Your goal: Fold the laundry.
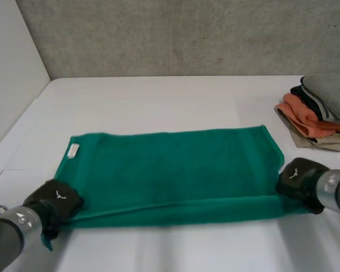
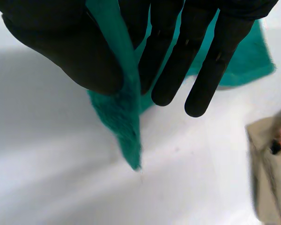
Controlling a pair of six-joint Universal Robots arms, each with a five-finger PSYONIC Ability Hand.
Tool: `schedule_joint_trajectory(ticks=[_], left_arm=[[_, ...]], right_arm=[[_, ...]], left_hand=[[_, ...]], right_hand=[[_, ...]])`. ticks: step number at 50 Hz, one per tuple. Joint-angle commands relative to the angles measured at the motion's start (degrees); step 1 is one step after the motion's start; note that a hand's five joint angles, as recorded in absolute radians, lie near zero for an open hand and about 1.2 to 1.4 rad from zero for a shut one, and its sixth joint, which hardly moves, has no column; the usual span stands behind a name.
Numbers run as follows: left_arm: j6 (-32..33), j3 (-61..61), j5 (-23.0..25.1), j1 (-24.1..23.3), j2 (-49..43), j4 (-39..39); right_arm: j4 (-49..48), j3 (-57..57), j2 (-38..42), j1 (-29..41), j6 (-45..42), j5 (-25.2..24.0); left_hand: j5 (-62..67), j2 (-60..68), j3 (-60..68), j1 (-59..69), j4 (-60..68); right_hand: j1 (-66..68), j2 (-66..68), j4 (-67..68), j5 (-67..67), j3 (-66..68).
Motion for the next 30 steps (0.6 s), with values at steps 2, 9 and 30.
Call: schedule_joint_trajectory(ticks=[2, 9, 30], left_arm=[[-2.7, 9.2, 3.0, 0.3, -5.8, 4.4], [-11.5, 20.2, 0.3, -4.1, -14.9, 14.2], [-13.7, 47.9, -5.1, -5.0, -38.4, 20.5]], right_arm=[[-10.0, -6.4, 5.7, 1.6, 7.1, -0.4], [-14.9, -19.6, 17.8, 7.5, 15.0, 0.8], [-29.6, -50.6, 41.6, 8.5, 15.8, 5.8]], left_hand=[[14.6, 11.4, 11.6, 12.8, 11.2], [14.6, 11.4, 11.6, 12.8, 11.2], [14.6, 11.4, 11.6, 12.8, 11.2]], right_hand=[[15.1, 12.5, 11.4, 11.4, 11.3], [15.1, 12.5, 11.4, 11.4, 11.3], [15.1, 12.5, 11.4, 11.4, 11.3]])
